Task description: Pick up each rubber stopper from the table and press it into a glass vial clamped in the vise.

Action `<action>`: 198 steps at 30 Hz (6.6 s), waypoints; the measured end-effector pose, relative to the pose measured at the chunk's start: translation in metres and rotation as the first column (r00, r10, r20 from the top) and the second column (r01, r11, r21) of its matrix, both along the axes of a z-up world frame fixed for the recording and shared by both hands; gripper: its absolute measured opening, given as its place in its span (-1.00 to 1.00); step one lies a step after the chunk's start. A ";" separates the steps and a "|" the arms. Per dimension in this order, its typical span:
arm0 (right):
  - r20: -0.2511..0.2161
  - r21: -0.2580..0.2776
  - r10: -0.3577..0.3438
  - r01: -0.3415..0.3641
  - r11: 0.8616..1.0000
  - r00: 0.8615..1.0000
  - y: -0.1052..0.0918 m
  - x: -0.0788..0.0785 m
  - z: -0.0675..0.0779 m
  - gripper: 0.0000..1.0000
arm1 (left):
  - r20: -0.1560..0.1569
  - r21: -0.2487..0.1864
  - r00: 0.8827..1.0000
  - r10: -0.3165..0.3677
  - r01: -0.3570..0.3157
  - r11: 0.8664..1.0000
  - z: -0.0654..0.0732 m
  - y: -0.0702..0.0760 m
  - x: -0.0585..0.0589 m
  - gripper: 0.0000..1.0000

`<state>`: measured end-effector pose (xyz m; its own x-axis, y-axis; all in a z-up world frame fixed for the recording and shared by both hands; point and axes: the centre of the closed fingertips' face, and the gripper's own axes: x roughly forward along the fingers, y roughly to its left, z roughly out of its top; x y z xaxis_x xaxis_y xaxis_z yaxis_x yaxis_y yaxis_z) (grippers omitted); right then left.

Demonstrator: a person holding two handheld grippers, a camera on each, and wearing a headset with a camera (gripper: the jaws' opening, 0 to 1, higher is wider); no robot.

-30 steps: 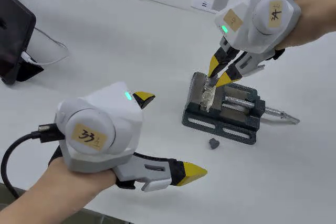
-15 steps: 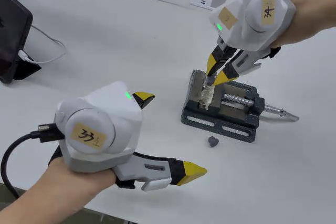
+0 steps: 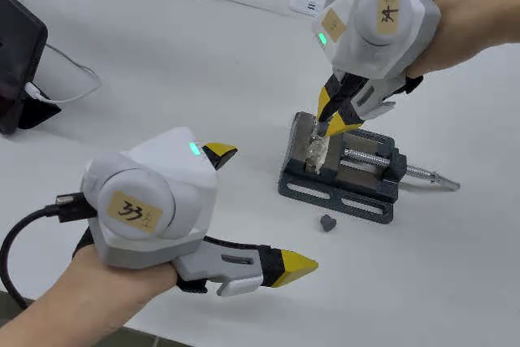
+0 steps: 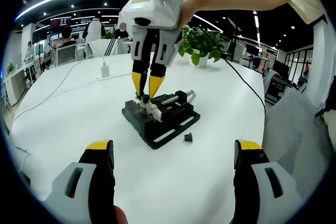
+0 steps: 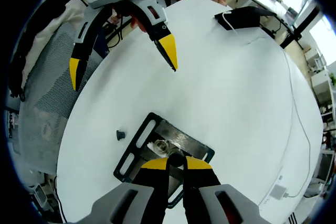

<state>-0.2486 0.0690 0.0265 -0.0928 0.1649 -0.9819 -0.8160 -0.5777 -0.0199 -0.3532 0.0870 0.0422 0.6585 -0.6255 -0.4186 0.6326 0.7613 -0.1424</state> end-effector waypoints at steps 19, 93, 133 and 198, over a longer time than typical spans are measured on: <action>0.013 -0.007 -0.144 0.144 0.990 0.989 -0.003 -0.004 0.000 -0.91 | 0.007 -0.005 1.000 -0.007 0.008 1.000 0.002 -0.004 0.000 0.88; -0.087 0.056 -0.187 0.192 0.980 0.978 -0.001 -0.003 0.010 -1.00 | -0.002 -0.005 1.000 0.003 -0.003 1.000 0.000 0.003 0.005 0.86; -0.102 -0.015 -0.215 0.215 0.977 0.971 -0.002 -0.003 0.005 -1.00 | -0.023 -0.030 1.000 0.020 -0.021 0.999 -0.009 0.002 0.011 0.85; -0.069 0.106 -0.357 0.362 0.926 0.932 -0.004 -0.002 0.003 -1.00 | 0.029 0.001 1.000 0.004 -0.004 1.000 0.027 -0.001 0.005 0.85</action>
